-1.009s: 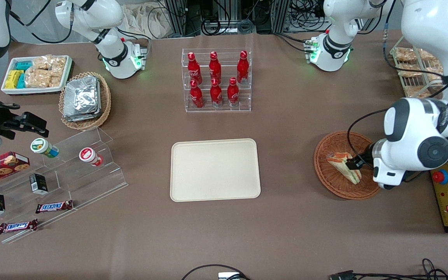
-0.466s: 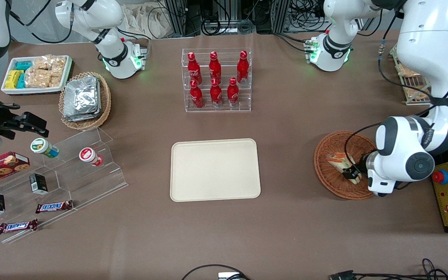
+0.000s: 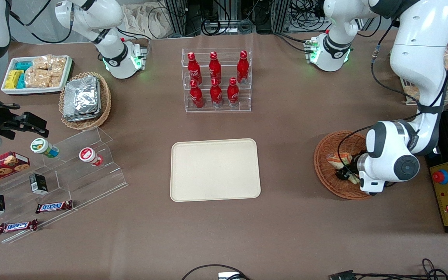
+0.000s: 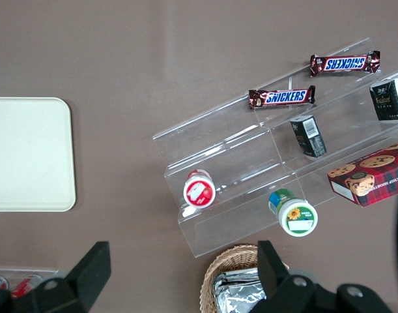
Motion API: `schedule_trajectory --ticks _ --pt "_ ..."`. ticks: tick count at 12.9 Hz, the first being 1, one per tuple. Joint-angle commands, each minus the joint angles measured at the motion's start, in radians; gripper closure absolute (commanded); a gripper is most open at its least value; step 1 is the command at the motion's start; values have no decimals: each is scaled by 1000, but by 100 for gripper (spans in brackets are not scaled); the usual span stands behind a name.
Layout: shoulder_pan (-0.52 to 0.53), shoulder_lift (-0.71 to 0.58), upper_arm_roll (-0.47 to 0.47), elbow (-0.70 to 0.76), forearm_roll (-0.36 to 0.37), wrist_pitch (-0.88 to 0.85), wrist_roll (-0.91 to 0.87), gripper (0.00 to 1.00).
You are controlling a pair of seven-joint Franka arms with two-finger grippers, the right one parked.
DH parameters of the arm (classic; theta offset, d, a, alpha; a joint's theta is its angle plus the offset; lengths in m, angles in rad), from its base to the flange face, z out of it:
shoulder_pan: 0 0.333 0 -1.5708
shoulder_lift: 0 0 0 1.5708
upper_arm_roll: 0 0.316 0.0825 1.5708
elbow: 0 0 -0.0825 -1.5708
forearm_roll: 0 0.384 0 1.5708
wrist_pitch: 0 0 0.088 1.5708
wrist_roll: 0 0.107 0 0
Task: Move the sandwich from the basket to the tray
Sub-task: 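Close the left gripper on the wrapped sandwich, then lift the sandwich and carry it toward the cream tray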
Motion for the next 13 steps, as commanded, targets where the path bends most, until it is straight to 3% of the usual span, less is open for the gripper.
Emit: schedule_trajectory --ticks 1,5,9,13 --pt "-4 -14 -5 -7 -15 8 -14 100" --pt "-14 -118 -40 9 -13 -105 11 100" --pt "-14 -216 -141 107 -10 -220 28 100" --pt "-14 -202 -249 255 -3 -273 177 100"
